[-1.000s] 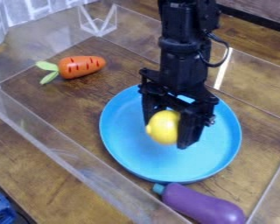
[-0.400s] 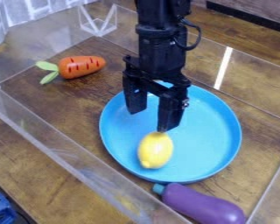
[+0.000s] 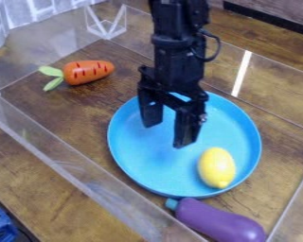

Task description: Put the lemon on the blue tray

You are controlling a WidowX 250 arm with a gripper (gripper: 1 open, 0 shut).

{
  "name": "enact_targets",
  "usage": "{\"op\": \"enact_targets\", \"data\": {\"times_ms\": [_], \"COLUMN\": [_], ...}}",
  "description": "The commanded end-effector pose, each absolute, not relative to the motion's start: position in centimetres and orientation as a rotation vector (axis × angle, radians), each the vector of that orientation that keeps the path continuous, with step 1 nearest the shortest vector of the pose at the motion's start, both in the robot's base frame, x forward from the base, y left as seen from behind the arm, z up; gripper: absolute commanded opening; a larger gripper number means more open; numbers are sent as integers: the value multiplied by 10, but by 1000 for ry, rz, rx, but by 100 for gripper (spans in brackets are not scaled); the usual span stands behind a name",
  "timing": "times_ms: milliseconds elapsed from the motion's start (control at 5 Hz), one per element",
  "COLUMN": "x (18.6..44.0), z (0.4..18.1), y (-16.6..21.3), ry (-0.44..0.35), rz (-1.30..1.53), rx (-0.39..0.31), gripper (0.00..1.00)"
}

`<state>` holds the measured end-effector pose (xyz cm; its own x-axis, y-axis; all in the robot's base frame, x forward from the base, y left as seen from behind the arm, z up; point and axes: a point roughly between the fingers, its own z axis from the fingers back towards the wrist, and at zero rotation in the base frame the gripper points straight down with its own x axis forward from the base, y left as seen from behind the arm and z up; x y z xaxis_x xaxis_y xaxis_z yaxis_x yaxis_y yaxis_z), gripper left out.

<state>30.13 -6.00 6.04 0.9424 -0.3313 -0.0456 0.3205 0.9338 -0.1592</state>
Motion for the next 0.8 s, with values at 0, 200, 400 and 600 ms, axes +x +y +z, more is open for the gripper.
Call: {"op": "enact_targets", "data": {"times_ms": [0, 200, 400, 600], "x": [317, 324, 329, 334], "z": [76, 72, 73, 74], "y": [-74, -87, -66, -44], "ry": [-1, -14, -8, 0], "rz": [-372, -390, -331, -265], "rx": [-146, -144, -120, -93], "gripper": [100, 100, 100, 100]}}
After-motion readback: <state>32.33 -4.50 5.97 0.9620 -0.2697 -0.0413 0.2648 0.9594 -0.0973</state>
